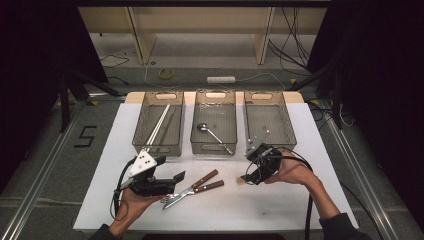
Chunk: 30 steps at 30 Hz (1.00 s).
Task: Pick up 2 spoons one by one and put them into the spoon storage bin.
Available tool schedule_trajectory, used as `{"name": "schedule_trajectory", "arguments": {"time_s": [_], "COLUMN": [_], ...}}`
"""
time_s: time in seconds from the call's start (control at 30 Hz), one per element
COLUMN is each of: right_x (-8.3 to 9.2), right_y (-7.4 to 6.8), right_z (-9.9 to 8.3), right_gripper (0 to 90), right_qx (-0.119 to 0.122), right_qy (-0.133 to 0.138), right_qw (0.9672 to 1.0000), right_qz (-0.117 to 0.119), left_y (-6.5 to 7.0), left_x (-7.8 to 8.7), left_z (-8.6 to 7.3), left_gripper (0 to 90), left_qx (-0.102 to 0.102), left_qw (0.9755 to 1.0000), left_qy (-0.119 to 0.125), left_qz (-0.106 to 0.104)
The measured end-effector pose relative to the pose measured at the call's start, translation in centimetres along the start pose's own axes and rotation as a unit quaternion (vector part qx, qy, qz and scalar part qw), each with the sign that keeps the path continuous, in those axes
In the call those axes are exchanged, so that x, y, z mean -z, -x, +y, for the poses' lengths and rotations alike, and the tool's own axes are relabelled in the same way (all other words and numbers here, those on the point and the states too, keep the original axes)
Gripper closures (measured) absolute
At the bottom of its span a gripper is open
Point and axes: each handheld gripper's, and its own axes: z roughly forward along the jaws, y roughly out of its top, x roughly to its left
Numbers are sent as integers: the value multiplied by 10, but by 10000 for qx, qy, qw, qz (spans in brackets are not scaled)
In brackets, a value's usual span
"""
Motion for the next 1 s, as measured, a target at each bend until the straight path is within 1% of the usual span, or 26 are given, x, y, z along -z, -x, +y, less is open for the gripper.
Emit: {"name": "schedule_trajectory", "arguments": {"time_s": [0.1,0.13,0.17,0.2,0.27,0.3,0.33,0.43,0.47,0.5,0.6,0.67,0.73,0.8,1.0], "right_x": [-8,-10,-14,-16,-21,-23,-26,-31,-32,-34,-36,-39,-40,-42,-46], "right_y": [-1,-1,-1,-1,0,-1,-1,0,-1,-1,-1,-1,-1,-1,-4], "right_z": [-1,-1,-1,-1,-2,-2,-2,-2,-2,-2,-1,-2,-1,-1,1], "right_gripper": [307,310,312,318,328,332,336,349,351,354,370,386,399,408,435], "right_qx": [95,100,157,152,175,157,229,332,298,340,331,344,389,454,509], "right_qy": [-130,-188,-210,-260,-291,-372,-414,-492,-525,-529,-653,-685,-724,-738,-780], "right_qw": [9998,9997,9996,9995,9994,9991,9988,9981,9981,9980,9973,9970,9965,9961,9954], "right_qz": [77,80,76,112,110,131,128,139,119,102,111,101,148,142,216], "left_y": [0,0,0,0,0,0,0,0,0,0,0,0,0,0,0], "left_x": [0,0,0,0,0,0,0,0,0,0,0,0,0,0,0], "left_z": [0,0,0,0,0,0,0,0,0,0,0,0,0,0,0], "left_gripper": [152,152,152,152,152,152,152,152,152,152,152,151,152,152,151], "left_qx": [-2,2,3,3,5,1,3,4,6,7,-7,-1,-8,-8,-7], "left_qw": [10000,10000,10000,10000,10000,10000,10000,10000,10000,10000,10000,10000,10000,10000,10000], "left_qy": [-3,-1,0,0,3,-1,-6,-4,-2,3,6,12,2,0,4], "left_qz": [2,-3,-4,-2,-5,-5,-4,-6,-7,-6,-12,-10,-8,-8,-1]}}
